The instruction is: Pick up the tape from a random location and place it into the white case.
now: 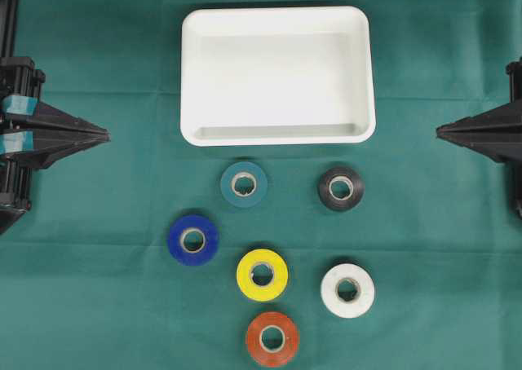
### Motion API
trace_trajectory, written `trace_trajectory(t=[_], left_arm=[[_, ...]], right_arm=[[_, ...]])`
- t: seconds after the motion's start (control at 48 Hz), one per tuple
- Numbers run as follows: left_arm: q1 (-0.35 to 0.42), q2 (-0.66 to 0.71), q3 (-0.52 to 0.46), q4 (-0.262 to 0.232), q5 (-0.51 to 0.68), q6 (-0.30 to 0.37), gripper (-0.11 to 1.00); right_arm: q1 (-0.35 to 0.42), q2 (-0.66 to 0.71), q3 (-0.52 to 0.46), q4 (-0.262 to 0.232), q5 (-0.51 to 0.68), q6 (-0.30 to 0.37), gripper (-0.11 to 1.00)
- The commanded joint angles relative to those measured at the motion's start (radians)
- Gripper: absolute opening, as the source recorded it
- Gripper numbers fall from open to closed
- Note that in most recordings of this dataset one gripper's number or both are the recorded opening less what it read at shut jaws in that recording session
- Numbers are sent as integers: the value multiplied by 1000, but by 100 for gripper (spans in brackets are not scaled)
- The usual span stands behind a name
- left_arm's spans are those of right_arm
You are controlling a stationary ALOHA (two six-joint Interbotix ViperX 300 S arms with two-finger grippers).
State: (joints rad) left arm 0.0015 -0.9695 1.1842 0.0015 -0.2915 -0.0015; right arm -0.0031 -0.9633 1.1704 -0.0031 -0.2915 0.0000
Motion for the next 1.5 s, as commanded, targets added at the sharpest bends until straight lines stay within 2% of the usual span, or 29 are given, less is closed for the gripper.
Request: trace_trajectory(t=[0.0, 0.646, 0.729, 0.834, 0.875, 0.938, 1.021, 1.063, 1.125, 1.167, 1.209, 1.479], left_arm=[[-2, 5, -41, -2, 23, 8, 1], [-2, 6, -49, -2, 66, 2, 2], [-2, 6, -49, -2, 66, 5, 13], [-2, 6, -49, 0, 66, 6, 40], [-2, 6, -49, -2, 66, 6, 54], [-2, 9, -49, 0, 66, 6, 73], [-2, 14, -49, -2, 66, 3, 93], [-2, 15, -49, -2, 66, 3, 98], [-2, 14, -49, 0, 66, 2, 98], [-2, 14, -49, 0, 66, 2, 98], [-2, 14, -49, 0, 66, 2, 98], [-2, 15, -49, 0, 75, 0, 98]], right_arm=[[-5, 5, -15, 3, 0, 3, 0], [-5, 3, -38, -2, 110, 3, 0], [-3, 0, -38, -2, 112, 5, 0], [-5, 0, -40, 0, 112, 5, 2], [-5, 0, -43, 0, 112, 5, 8], [-5, 3, -44, 2, 112, 8, 23], [-8, 6, -44, 2, 112, 8, 50], [-9, 9, -44, 0, 112, 8, 62], [-17, 12, -46, 0, 112, 8, 79], [-21, 14, -46, 0, 114, 8, 87], [-25, 14, -46, 0, 114, 8, 91], [-28, 14, -49, 0, 115, 9, 92]])
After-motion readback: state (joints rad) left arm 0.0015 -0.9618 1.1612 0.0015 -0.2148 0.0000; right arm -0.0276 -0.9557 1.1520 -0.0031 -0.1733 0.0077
